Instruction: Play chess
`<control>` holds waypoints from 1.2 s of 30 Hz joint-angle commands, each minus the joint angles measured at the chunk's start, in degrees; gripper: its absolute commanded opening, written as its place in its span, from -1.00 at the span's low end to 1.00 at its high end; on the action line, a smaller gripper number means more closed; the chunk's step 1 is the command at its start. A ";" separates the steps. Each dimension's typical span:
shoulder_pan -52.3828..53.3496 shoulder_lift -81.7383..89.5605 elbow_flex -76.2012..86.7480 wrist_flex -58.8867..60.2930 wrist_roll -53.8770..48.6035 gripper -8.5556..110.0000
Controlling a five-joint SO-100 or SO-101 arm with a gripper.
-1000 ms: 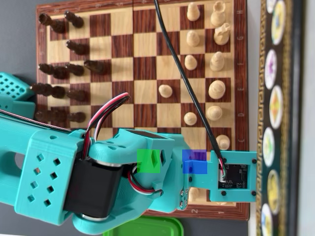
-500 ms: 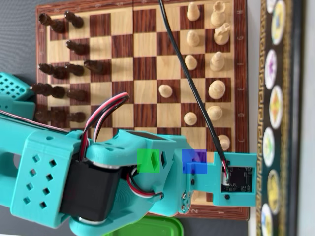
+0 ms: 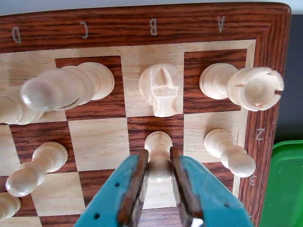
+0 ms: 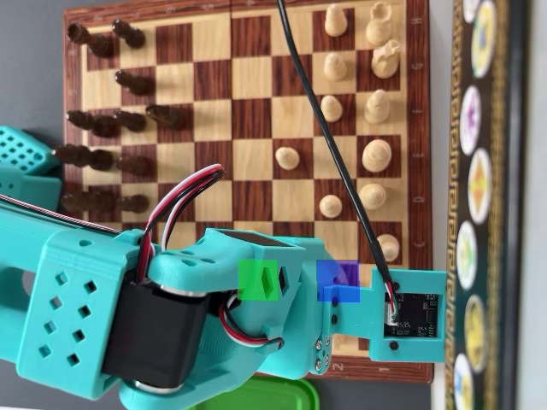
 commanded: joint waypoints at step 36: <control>1.41 16.52 12.39 -0.26 0.26 -0.86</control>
